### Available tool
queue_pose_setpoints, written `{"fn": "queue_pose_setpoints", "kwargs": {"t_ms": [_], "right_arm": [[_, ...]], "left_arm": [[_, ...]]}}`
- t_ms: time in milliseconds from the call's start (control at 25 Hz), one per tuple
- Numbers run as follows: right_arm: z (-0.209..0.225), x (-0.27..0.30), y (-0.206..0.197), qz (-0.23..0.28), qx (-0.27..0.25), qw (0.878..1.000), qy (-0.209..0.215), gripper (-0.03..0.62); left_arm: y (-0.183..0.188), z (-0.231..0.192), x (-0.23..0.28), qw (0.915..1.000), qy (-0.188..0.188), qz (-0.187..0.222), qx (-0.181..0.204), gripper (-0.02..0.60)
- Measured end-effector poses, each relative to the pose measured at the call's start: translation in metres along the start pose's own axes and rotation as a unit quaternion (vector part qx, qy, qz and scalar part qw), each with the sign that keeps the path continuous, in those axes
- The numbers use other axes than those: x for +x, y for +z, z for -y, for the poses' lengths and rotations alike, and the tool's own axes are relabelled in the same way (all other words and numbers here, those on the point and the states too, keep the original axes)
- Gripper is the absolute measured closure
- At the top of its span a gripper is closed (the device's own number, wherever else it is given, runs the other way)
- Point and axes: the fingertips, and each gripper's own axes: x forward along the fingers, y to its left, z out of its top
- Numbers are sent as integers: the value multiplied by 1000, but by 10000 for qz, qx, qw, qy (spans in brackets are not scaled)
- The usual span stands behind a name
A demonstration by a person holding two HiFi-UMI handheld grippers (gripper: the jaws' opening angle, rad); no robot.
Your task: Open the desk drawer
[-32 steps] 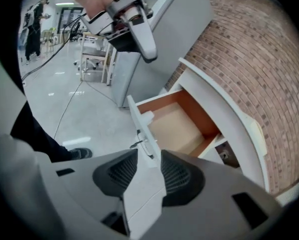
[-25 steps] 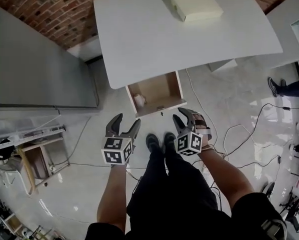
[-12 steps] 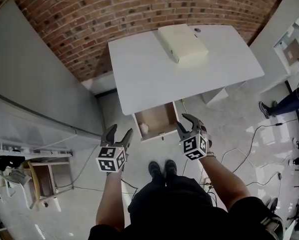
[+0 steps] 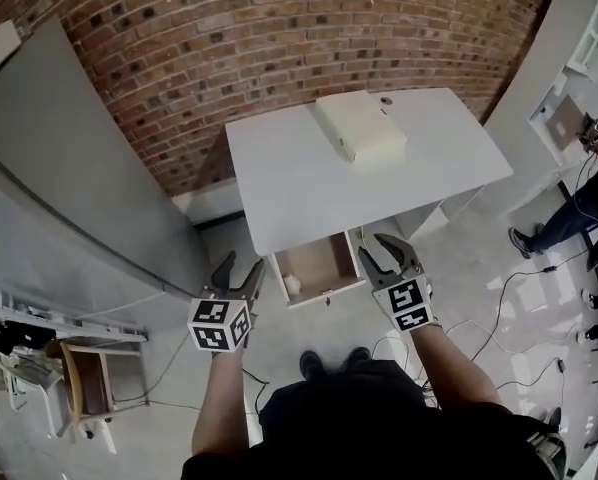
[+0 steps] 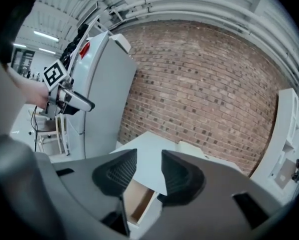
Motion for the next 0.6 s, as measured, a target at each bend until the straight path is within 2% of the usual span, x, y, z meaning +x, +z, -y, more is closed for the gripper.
{"fn": "queue_pose_setpoints", "kwargs": {"t_ms": [320, 600], "right_arm": [[36, -36, 39, 656, 540, 9963, -106, 464], [82, -57, 40, 918, 731, 9931, -39, 503]], "left_arm": [[33, 18, -5, 9995, -159, 225, 177, 346], [62, 55, 21, 9988, -239, 393, 196, 373]]}}
